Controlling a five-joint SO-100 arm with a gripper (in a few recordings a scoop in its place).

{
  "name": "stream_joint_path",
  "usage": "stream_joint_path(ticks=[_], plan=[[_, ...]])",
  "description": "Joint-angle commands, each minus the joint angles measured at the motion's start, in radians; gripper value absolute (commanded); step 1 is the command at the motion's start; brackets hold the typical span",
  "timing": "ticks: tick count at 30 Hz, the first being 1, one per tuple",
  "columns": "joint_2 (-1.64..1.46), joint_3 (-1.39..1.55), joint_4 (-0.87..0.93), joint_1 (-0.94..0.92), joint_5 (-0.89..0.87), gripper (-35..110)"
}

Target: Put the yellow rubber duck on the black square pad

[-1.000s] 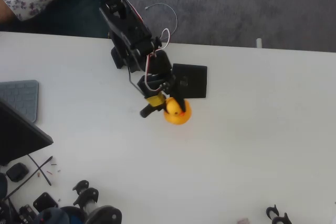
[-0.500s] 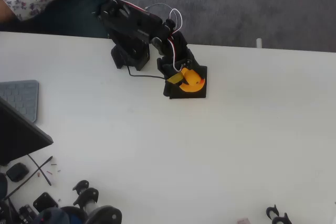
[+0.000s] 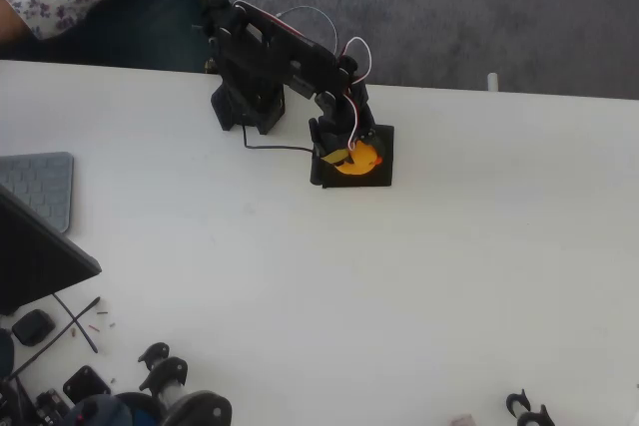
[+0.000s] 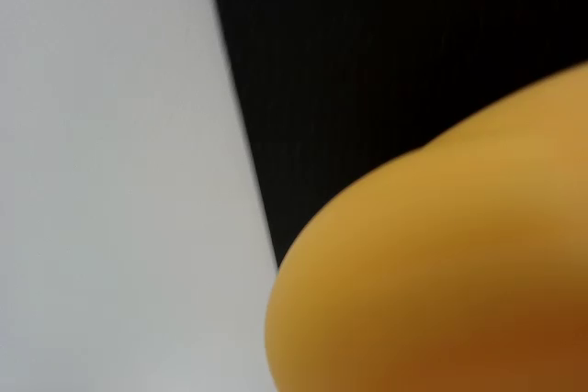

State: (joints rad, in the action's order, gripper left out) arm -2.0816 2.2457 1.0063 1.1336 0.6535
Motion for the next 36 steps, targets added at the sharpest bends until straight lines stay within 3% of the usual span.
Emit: stream_joint_path(ticks=[1,11,22,29,36], plan=[[-0.009,-0.063,0.008,0.054,-0.014,12],[0.127,-0.106,0.008,0.117,-0.051,14],[0.156,-0.109,0.006,0.114,-0.051,32],[0.143,-0.110,0.008,0.104,-0.048,33],[0.143,-0.225,0.015,-0.160,-0.031,33]])
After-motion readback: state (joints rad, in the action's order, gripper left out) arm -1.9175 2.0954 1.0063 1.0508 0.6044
